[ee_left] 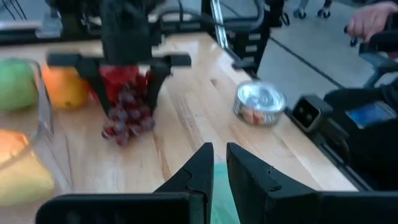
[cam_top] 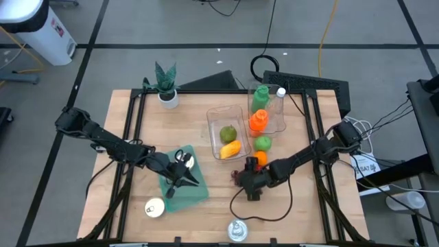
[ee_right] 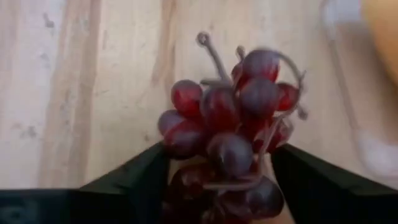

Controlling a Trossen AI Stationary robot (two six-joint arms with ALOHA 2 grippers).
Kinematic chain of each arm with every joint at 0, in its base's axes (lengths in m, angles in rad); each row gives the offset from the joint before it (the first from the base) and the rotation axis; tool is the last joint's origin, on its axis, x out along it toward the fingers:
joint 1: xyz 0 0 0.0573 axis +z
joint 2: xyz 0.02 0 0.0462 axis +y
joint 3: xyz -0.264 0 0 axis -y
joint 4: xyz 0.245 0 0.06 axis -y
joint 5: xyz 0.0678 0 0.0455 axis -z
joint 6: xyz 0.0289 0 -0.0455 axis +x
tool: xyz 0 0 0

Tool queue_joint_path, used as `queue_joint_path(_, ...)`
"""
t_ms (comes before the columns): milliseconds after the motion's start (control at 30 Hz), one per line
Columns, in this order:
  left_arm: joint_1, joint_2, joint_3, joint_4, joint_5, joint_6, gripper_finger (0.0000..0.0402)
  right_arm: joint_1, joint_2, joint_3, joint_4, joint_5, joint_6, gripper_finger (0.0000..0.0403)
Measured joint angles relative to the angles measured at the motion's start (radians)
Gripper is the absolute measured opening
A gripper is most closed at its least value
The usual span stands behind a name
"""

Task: Pick & Place Food Item
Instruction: Put the red grapes into the bottom transparent bin

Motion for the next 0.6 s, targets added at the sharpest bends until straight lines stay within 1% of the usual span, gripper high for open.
queue_joint_path(133,0.0,-0.008,0.0,0.047,-0.026,0.012,0.0051,-0.012,0.0,-0.028,0.056,-0.009,0.02,0.0162)
queue_joint_path(267,0.0,-0.07,0.0,0.052,-0.033,0.001,0.0051,-0.013,0.0,-0.032,0.087,-0.013,0.017,0.0062)
queue_joint_path(333,-0.003,-0.102,0.0,0.041,-0.044,-0.014,0.0051,-0.013,0.0,-0.031,0.112,-0.013,0.007,0.0024)
queue_joint_path(400,-0.016,-0.15,0.0,0.029,-0.065,-0.016,0.0051,-0.012,-0.008,-0.024,0.121,-0.01,-0.01,0.0017)
queue_joint_path(467,-0.044,-0.204,0.0,-0.003,-0.091,0.007,0.0051,-0.011,-0.023,-0.005,0.132,-0.012,-0.023,0.0026)
queue_joint_path(533,-0.083,-0.249,0.0,-0.068,-0.137,0.057,0.0051,-0.011,-0.049,0.018,0.15,-0.019,-0.049,0.0039)
queue_joint_path(600,-0.13,-0.292,0.0,-0.118,-0.205,0.093,0.0051,-0.011,-0.077,0.038,0.158,-0.029,-0.084,0.0041)
